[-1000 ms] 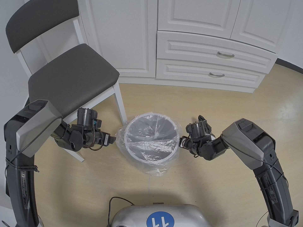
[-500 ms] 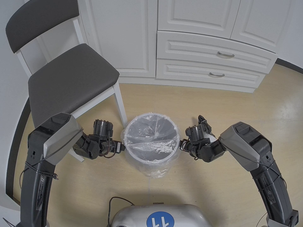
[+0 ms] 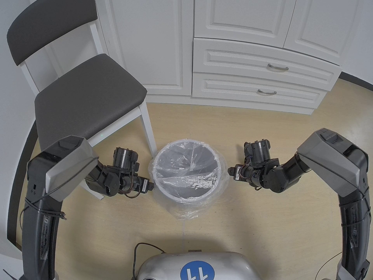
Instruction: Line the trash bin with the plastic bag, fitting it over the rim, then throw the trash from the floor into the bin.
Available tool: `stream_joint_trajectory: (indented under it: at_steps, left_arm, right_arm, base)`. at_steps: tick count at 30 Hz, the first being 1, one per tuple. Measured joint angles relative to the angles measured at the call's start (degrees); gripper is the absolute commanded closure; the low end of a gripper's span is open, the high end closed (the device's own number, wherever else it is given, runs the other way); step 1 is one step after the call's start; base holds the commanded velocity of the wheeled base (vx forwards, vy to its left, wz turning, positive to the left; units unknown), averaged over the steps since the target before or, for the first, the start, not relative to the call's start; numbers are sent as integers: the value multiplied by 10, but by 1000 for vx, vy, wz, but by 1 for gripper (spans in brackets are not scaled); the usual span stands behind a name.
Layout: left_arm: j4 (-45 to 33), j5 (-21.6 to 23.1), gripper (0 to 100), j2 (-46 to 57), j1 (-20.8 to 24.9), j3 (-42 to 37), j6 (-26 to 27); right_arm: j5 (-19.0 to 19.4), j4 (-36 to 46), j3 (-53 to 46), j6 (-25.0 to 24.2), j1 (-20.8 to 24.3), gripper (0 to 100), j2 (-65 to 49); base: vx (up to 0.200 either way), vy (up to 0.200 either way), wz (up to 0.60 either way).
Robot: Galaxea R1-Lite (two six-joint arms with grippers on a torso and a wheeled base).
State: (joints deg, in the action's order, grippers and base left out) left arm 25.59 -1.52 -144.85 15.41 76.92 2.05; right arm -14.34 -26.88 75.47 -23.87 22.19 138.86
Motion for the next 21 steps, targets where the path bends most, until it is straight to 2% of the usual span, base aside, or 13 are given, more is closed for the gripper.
stream_joint_trajectory:
  at_steps: [5,9,15,21]
  left_arm:
    - [-10,24,0,51,-11,-46,33]
    - [-14,32,0,77,-20,-64,45]
    - [-15,36,0,98,-26,-75,54]
    - [-14,36,0,111,-30,-79,57]
  right_arm:
    - [-4,-115,-77,22,40,0,-62]
    - [-40,-178,-85,21,74,0,-72]
    - [-112,-195,-25,17,110,0,-12]
    - [-132,-174,14,15,130,0,42]
  base:
    - [0,0,0]
    - [0,0,0]
    - [0,0,0]
    - [0,0,0]
